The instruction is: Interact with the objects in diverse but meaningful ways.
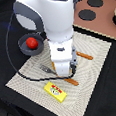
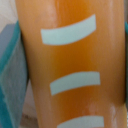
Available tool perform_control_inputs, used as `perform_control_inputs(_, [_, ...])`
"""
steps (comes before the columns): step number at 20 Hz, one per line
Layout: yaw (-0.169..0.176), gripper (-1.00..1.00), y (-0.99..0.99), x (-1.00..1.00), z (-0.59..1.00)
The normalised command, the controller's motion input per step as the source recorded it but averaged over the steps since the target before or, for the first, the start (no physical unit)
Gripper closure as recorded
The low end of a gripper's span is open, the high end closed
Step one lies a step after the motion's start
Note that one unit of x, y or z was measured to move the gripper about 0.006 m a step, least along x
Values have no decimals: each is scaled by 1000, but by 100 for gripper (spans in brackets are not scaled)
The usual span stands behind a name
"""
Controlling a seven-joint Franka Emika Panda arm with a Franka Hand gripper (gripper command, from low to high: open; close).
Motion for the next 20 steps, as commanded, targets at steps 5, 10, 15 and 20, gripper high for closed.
perform_control_inputs(5, [31, 100, 16, 285, 310])
perform_control_inputs(10, [127, 100, 227, 0, 686])
perform_control_inputs(15, [137, 100, 301, 1, 814])
perform_control_inputs(20, [113, 100, 304, 102, 840])
